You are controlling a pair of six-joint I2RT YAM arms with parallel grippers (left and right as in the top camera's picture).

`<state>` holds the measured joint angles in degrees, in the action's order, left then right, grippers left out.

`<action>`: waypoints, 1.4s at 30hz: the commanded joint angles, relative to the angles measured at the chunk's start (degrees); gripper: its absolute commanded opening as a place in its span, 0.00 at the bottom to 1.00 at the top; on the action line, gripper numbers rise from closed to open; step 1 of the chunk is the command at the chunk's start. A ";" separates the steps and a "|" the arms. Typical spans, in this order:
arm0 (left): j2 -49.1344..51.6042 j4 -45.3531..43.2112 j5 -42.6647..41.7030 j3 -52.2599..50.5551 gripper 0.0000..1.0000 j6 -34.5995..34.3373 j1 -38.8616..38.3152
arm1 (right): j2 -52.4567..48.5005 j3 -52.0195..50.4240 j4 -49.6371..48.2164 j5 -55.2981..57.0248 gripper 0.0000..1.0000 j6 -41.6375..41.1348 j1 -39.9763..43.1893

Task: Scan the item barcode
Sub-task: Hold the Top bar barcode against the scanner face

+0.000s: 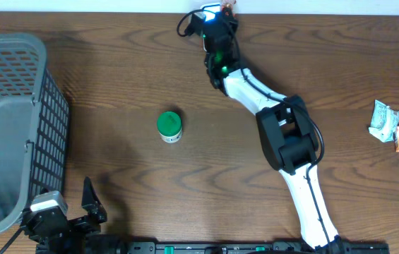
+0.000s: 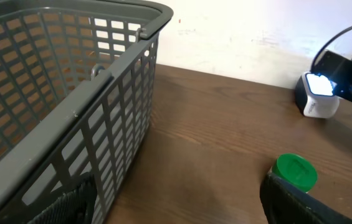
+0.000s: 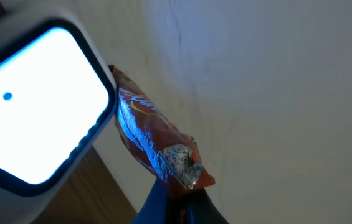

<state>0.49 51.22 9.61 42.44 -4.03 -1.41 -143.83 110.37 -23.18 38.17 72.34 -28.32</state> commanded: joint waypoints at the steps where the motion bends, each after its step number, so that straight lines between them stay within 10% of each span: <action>1: -0.31 -0.04 0.50 0.00 0.84 0.96 -0.28 | -0.09 1.25 -0.33 0.61 0.01 2.32 -3.69; 9: -0.31 -0.04 0.50 0.00 0.84 0.96 -0.28 | -0.09 1.25 8.81 7.06 0.01 1.01 -6.08; 42: -0.31 -0.04 0.52 0.00 0.84 0.96 -0.28 | 9.14 1.38 -3.72 -2.43 0.01 2.01 1.95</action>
<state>0.49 51.20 9.61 42.44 -4.03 -1.41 -135.92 110.67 -27.07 39.35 77.56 -25.98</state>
